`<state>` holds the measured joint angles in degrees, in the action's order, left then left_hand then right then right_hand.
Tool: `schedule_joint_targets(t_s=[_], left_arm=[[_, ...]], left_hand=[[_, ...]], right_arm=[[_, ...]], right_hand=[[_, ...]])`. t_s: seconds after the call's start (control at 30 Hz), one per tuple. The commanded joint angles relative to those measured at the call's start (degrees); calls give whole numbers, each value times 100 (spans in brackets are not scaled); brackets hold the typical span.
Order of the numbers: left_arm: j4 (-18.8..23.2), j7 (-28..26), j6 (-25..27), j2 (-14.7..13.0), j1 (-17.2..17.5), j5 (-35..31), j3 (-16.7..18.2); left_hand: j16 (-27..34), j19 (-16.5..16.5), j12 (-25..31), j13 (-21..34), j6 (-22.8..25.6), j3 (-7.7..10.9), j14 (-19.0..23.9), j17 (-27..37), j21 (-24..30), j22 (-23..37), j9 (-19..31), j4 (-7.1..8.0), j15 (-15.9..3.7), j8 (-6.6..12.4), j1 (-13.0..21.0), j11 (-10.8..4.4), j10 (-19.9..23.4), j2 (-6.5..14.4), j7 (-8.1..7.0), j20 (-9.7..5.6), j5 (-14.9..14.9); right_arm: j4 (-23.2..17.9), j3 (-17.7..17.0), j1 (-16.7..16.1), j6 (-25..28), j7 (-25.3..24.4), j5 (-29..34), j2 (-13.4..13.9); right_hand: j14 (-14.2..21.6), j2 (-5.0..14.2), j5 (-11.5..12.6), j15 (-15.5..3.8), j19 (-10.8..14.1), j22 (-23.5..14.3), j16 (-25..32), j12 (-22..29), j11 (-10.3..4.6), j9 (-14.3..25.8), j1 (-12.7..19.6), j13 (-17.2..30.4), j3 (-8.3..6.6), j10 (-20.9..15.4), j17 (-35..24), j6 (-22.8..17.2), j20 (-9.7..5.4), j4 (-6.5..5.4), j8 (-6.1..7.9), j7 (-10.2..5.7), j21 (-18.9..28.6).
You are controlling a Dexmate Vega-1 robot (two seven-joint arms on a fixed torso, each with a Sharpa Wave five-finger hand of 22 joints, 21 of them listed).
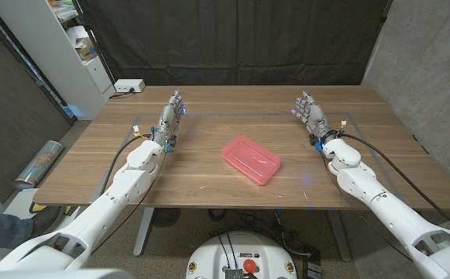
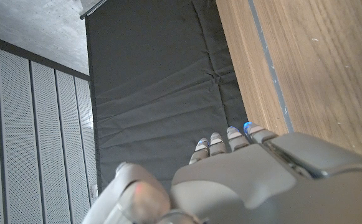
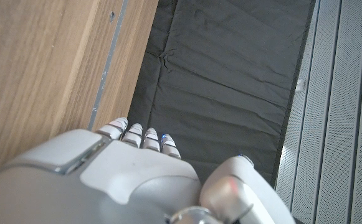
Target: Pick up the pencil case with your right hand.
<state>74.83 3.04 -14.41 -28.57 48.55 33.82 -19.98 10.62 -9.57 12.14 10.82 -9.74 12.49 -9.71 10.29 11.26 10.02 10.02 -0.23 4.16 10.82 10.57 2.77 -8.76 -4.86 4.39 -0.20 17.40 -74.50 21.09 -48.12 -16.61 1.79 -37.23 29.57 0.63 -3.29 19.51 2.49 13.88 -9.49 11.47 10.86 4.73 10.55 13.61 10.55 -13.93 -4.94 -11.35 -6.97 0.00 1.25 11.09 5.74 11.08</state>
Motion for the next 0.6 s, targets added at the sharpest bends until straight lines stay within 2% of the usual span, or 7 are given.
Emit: schedule_joint_targets(t_s=[0.03, 0.23, 0.3, 0.6], left_arm=[[286, 374, 430, 822, 330, -764, 1128], [364, 558, 559, 1031, 391, -986, 1378], [300, 680, 462, 1159, 407, -936, 1472], [429, 749, 617, 1228, 455, -1187, 1611]], left_hand=[[46, -49, 29, 9, -50, 29, -161, 11, 49, 27, 14, 4, -6, 33, 64, -1, 1, 23, 5, 23, 29], [51, -36, 31, 9, -43, 25, -137, 11, 51, 28, 14, 2, 1, 31, 70, 1, 15, 33, 3, 41, 32], [51, -34, 31, 9, -37, 25, -132, 11, 51, 28, 14, 2, 6, 31, 72, 1, 17, 36, 5, 44, 33], [47, -27, 32, 9, -15, 22, -128, 10, 49, 28, 14, -1, 24, 34, 83, 20, 30, 51, 15, 50, 36]], right_arm=[[-16, -12, 25, 76, 52, -19, 27], [-40, 6, 9, 74, 43, 6, 22], [-64, 3, -17, 60, 51, 3, 30], [-343, -51, -236, 32, -47, 53, 179]], right_hand=[[0, 20, 37, 50, 36, -29, 28, 28, 64, 20, 63, 18, -49, 9, -22, -33, -9, 10, 28, 3, 31], [-6, 36, 39, 54, 34, -29, 24, 26, 66, 20, 83, 18, -57, 14, -21, -33, -1, 19, 26, 4, 27], [-6, 41, 40, 53, 33, -29, 23, 22, 64, 20, 91, 18, -60, 22, -20, -29, 0, 24, 24, 2, 25], [-9, 53, 40, 60, 31, -29, 19, 19, 70, 20, 116, 18, -66, 33, -18, -20, 11, 39, 19, -2, 20]])
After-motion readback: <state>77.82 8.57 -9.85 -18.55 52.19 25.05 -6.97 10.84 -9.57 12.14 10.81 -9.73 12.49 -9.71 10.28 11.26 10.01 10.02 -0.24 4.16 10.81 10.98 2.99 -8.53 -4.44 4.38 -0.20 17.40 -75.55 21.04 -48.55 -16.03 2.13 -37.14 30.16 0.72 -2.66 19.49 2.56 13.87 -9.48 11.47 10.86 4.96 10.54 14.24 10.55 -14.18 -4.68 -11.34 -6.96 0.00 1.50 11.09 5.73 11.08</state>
